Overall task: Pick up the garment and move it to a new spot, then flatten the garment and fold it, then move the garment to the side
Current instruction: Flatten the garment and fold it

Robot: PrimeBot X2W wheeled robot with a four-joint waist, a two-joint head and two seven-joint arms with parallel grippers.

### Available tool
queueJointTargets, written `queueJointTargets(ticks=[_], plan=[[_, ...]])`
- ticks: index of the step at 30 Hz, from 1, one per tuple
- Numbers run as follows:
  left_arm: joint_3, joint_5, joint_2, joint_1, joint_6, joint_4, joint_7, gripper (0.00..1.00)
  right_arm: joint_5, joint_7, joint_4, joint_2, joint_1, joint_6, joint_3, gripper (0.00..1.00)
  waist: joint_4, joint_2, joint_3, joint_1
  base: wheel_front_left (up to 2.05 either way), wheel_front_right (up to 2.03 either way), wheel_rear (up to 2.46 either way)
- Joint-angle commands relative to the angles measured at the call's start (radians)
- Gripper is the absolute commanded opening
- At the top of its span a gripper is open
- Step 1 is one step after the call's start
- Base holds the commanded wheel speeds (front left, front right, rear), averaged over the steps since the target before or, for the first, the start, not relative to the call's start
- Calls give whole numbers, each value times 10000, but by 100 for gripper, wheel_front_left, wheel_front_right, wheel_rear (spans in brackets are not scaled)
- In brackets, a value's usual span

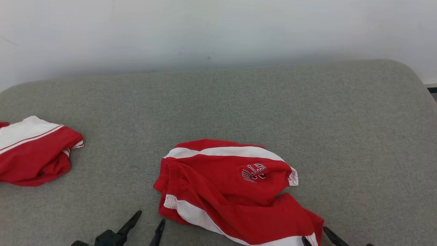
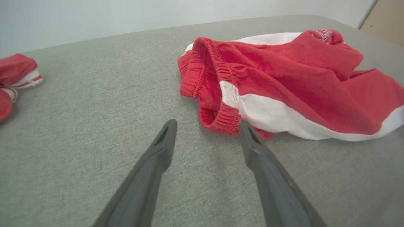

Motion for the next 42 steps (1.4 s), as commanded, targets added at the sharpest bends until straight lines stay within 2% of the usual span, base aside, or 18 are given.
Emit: queueJointTargets(ticks=[1,11,21,22,23,24,25,26,27,32,37,42], plan=[[-206,-105,131,-286,17,145,-11,100,169,-9,154,68,-185,11,138,100,-157,0,244,-1,0,0,0],[-1673,-635,572,-1321,17,702,-9,100,707,-11,850,107,-785,11,1207,100,-441,0,481,-1,0,0,0],[-2130,-840,574,-1731,17,770,-9,100,1078,-11,1102,184,-1161,11,1757,100,-528,0,383,-1,0,0,0],[-2246,-891,583,-1767,17,774,-11,89,1108,-11,1145,211,-1210,11,1791,100,-530,0,382,-1,0,0,0],[-2305,-946,595,-1772,17,818,-9,84,1118,-9,1204,239,-1248,11,1825,100,-533,0,379,-1,0,0,0],[-2316,-1023,567,-1781,17,846,-9,44,1161,-9,1256,281,-1284,11,1875,100,-532,0,374,-1,0,0,0],[-2337,-1047,532,-1786,17,865,-9,33,1196,-11,1275,361,-1319,11,1917,49,-534,0,357,-1,0,0,0],[-2343,-1105,479,-1780,17,860,-9,0,1205,-11,1303,396,-1346,11,1928,16,-530,0,354,-1,0,0,0],[-2309,-1160,424,-1754,17,865,-11,0,1259,-9,1342,411,-1362,11,1934,0,-523,0,336,-1,0,0,0],[-2265,-1330,308,-1592,17,858,-9,0,1376,-14,1168,399,-1397,11,1992,0,-500,0,276,-1,0,0,0],[-1580,-1645,187,-1076,16,196,-11,0,1528,-12,281,254,-1027,11,1472,0,-487,0,111,-1,0,0,0],[-1129,-1687,438,-1074,16,-827,-11,0,1747,-14,-764,269,-1179,11,652,0,-450,0,-25,-1,0,0,0]])
